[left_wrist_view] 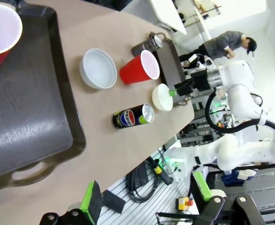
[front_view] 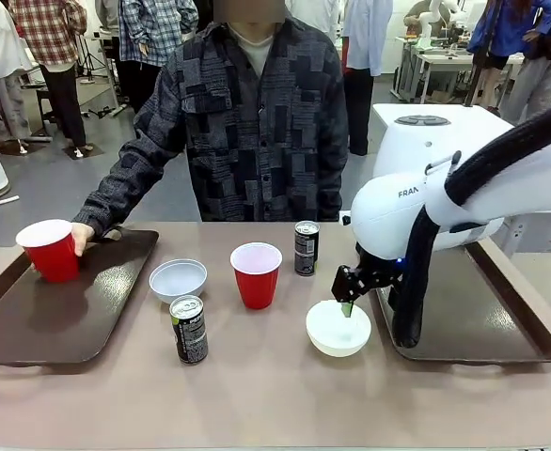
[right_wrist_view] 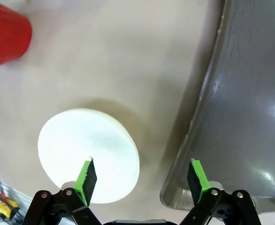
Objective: Prepare tableware on both trays.
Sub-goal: Pick up a Picnic Bowl from the table and place it on a Handle tray.
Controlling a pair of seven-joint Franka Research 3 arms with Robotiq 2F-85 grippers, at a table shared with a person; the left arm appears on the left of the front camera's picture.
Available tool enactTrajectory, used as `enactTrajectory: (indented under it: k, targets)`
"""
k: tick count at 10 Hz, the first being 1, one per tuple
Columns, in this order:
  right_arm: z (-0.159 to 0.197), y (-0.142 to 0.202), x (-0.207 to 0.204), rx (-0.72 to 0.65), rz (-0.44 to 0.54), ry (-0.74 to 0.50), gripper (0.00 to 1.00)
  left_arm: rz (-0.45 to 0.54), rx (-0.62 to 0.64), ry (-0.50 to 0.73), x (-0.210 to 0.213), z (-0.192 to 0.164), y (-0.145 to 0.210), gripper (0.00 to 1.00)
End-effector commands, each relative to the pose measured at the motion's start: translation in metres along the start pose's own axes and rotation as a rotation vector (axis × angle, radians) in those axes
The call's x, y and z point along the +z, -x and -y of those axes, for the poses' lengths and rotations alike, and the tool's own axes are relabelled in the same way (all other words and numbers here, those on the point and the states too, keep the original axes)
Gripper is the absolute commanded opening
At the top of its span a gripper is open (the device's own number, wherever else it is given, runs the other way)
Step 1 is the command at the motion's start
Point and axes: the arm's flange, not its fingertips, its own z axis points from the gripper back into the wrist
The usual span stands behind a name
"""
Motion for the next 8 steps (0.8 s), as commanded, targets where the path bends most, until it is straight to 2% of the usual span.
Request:
enactTrajectory:
  k: [1,2,3,4,5,6,7,8]
  targets:
    - [-0.0057,-0.0113,-0.0097,-0.021,-0.007,-0.035,0.86,0.007,-0.020,0.019,0.0009,-0.0010,0.0004,1.00]
    - [-0.0059,-0.0140,-0.0120,-0.020,-0.012,-0.039,0.81,0.007,-0.020,0.019,0.0009,-0.0010,0.0004,1.00]
    - [-0.0082,-0.0144,-0.0120,-0.016,-0.012,-0.041,0.67,0.007,-0.020,0.019,0.0009,-0.0010,0.0004,1.00]
    - [-0.0106,-0.0123,-0.0111,-0.011,-0.013,-0.039,0.63,0.007,-0.020,0.019,0.0009,-0.0010,0.0004,1.00]
    - [-0.0113,-0.0127,-0.0109,-0.009,-0.015,-0.038,0.48,0.007,-0.020,0.019,0.0009,-0.0010,0.0004,1.00]
    - [-0.0105,-0.0134,-0.0109,-0.010,-0.024,-0.038,0.44,0.007,-0.020,0.019,0.0009,-0.0010,0.0004,1.00]
    - [-0.0100,-0.0133,-0.0120,-0.009,-0.034,-0.040,0.30,0.007,-0.020,0.019,0.0009,-0.0010,0.0004,1.00]
    - [-0.0092,-0.0137,-0.0128,-0.009,-0.043,-0.040,0.25,0.007,-0.020,0.019,0.0009,-0.0010,0.0004,1.00]
